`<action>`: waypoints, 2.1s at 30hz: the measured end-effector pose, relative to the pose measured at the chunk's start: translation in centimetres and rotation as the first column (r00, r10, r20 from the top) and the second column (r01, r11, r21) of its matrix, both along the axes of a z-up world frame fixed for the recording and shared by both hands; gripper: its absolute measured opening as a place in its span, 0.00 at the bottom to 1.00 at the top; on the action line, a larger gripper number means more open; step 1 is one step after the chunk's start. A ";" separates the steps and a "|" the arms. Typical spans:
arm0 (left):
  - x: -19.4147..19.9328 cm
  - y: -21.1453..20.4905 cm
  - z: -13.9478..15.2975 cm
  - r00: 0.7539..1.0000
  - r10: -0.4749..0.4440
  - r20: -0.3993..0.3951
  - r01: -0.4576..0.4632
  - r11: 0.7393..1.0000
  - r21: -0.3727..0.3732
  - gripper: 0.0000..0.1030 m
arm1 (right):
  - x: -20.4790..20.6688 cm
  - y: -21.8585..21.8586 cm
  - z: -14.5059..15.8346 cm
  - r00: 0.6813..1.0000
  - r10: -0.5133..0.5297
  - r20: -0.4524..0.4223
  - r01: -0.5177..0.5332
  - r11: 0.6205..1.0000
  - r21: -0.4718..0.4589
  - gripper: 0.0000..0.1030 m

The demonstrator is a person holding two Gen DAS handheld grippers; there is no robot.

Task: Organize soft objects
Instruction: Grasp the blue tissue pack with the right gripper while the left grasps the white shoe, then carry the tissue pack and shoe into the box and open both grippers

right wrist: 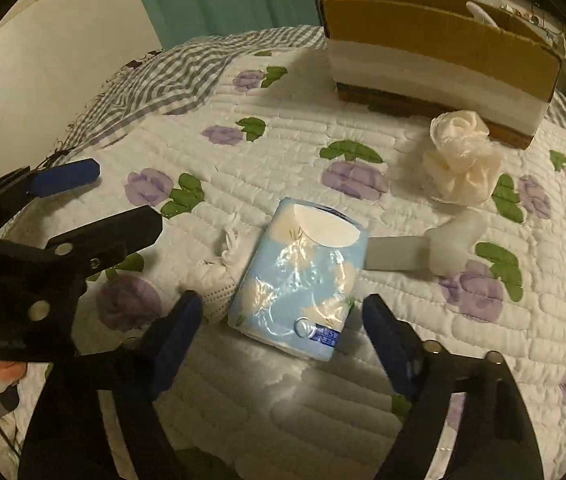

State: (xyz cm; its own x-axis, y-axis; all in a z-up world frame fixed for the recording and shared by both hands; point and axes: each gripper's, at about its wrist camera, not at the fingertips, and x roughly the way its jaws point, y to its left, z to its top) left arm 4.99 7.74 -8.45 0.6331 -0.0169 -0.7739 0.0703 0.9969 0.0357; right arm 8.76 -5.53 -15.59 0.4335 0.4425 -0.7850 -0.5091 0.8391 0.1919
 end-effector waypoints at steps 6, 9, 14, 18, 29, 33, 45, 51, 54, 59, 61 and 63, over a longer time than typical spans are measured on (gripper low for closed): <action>-0.2 0.2 0.5 1.000 -0.003 0.008 0.003 0.999 -0.048 0.95 | 0.1 -0.6 0.0 1.000 -0.015 -0.009 0.015 0.999 0.033 0.56; -0.4 -0.6 1.1 1.000 -0.015 0.020 0.016 0.999 -0.047 0.95 | -0.6 -2.1 1.2 0.999 -0.033 0.013 0.032 0.997 0.071 0.55; -1.3 -3.9 1.9 0.992 -0.107 0.062 0.109 0.994 -0.030 0.95 | -1.7 -4.7 3.9 0.991 -0.089 0.100 0.083 0.994 0.065 0.55; -0.2 -6.5 0.3 0.992 -0.126 0.023 0.126 0.992 0.006 0.95 | -1.7 -7.3 5.5 0.977 -0.152 0.150 0.142 0.987 0.072 0.55; 1.9 -7.1 -5.6 0.984 -0.091 -0.151 0.094 0.995 0.016 0.49 | -0.4 -9.8 4.6 0.970 -0.225 0.094 0.221 0.974 0.050 0.55; 1.6 -7.0 -5.3 0.986 -0.088 -0.138 0.089 0.996 0.001 0.33 | -0.8 -9.8 4.5 0.972 -0.216 0.093 0.213 0.976 0.044 0.55; -1.0 -7.9 -0.3 0.996 -0.082 -0.023 0.081 0.996 -0.028 0.32 | -2.1 -10.2 6.4 0.967 -0.223 0.121 0.215 0.974 0.069 0.55; -1.7 -8.6 3.9 0.992 -0.099 0.076 0.100 0.995 -0.020 0.32 | -3.1 -11.0 8.5 0.959 -0.232 0.162 0.219 0.971 0.091 0.55; -1.6 -8.8 6.3 0.987 -0.097 0.129 0.098 0.995 -0.005 0.32 | -3.4 -11.4 9.1 0.958 -0.231 0.169 0.218 0.972 0.092 0.55; -1.0 -9.6 9.7 0.974 -0.110 0.199 0.109 0.994 0.016 0.32 | -3.1 -12.1 11.5 0.949 -0.234 0.212 0.221 0.972 0.082 0.55; -0.4 -9.8 10.7 0.970 -0.118 0.211 0.116 0.993 0.022 0.32 | -2.7 -12.3 12.6 0.944 -0.230 0.236 0.218 0.973 0.078 0.55; 0.4 -10.1 11.7 0.964 -0.124 0.234 0.118 0.992 0.043 0.32 | -2.2 -12.6 14.2 0.937 -0.224 0.266 0.213 0.974 0.070 0.55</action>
State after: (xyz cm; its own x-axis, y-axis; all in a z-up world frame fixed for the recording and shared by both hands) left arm 5.35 -2.37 3.27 0.7926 -0.0850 -0.6038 0.1764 0.9799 0.0936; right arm 6.52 -18.11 -1.42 0.7166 0.3408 -0.6086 -0.3509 0.9302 0.1076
